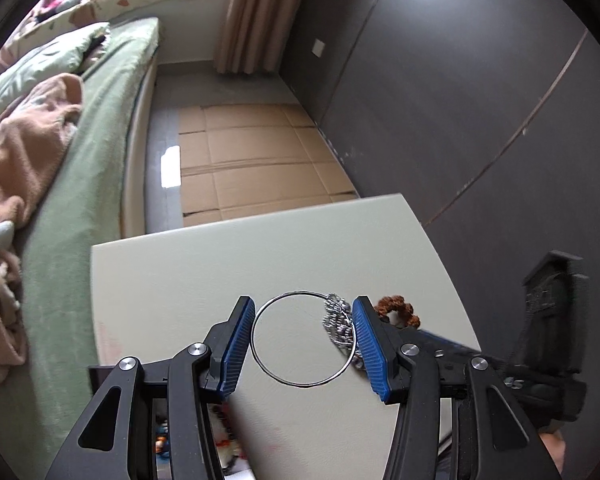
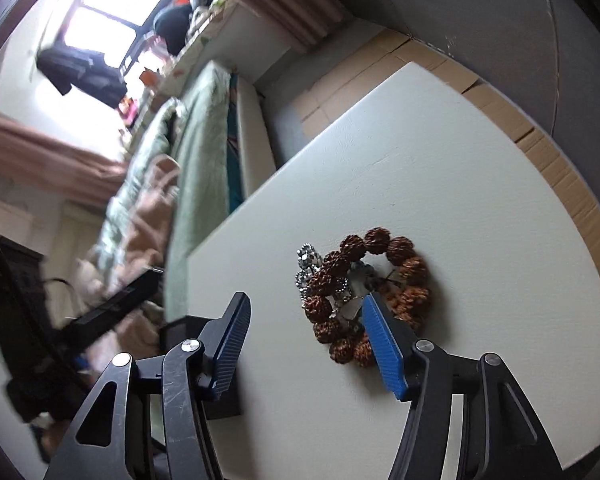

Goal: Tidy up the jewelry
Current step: 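Carry the silver hoop to the box with the left tool while the right tool grasps the brown bead bracelet, then release the hoop into the box with the left tool while the right tool lifts the brown bracelet, then carry the brown bead bracelet over the black box with the right tool and release it, then move the left tool to the silver chain necklace and grasp it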

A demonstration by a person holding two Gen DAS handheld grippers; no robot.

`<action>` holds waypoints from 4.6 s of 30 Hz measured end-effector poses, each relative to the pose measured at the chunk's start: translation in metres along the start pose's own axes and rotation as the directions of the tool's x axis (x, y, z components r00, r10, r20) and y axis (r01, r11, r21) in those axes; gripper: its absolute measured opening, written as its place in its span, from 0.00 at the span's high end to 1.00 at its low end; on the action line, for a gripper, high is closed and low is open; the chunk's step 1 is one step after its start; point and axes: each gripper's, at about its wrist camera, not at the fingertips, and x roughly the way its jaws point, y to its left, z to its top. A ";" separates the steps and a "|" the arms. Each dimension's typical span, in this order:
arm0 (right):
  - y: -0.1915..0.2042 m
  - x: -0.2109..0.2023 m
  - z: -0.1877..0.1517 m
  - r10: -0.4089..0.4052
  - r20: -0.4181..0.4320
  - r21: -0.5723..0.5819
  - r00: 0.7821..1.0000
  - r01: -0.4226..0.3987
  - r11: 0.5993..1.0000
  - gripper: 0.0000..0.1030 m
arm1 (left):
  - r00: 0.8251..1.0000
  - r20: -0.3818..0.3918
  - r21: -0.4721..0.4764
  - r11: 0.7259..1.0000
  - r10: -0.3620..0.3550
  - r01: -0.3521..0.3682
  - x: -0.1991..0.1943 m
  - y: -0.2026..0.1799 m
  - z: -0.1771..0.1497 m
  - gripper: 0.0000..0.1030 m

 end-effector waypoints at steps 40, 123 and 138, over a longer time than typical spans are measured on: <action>0.056 -0.032 -0.015 0.411 0.112 -0.085 0.905 -0.403 0.911 0.83 | 0.995 0.097 -0.242 0.970 0.024 0.000 -0.047 0.094 -0.060 0.49; 0.124 0.003 -0.059 0.090 -0.030 -0.255 0.995 -0.095 0.962 0.36 | 0.969 0.241 -0.386 0.921 0.051 0.047 -0.093 0.135 -0.095 0.19; 0.052 -0.043 -0.033 0.050 0.057 -0.140 0.997 -0.041 0.989 0.36 | 0.989 0.135 -0.217 0.976 0.053 -0.023 -0.065 0.078 -0.069 0.19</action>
